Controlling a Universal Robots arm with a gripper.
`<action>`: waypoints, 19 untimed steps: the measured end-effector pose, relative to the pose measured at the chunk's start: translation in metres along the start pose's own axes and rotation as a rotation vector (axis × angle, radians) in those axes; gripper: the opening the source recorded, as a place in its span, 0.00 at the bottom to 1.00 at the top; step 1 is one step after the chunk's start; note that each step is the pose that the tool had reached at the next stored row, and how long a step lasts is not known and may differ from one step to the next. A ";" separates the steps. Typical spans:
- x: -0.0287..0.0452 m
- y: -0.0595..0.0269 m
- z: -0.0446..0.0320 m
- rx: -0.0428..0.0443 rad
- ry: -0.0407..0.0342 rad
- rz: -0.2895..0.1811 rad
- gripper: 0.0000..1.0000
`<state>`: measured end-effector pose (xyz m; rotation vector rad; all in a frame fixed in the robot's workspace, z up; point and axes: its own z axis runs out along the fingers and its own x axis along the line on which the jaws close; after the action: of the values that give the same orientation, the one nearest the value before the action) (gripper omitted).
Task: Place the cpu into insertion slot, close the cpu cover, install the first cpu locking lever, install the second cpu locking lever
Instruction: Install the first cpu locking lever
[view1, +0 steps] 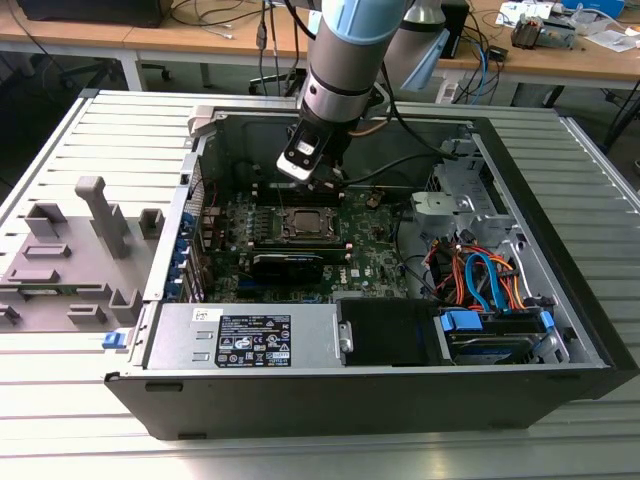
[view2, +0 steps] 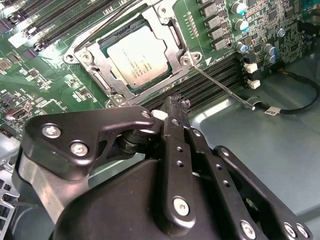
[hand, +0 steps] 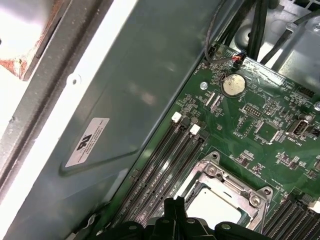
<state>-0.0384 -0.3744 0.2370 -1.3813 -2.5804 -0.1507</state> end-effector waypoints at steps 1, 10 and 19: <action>0.0000 0.0000 0.0001 0.0003 0.0001 -0.002 0.11; 0.0000 0.0000 0.0000 0.0005 0.0000 -0.002 0.11; 0.0000 0.0000 0.0000 0.0111 -0.0005 -0.046 0.11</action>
<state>-0.0384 -0.3744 0.2370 -1.3190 -2.6106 -0.1431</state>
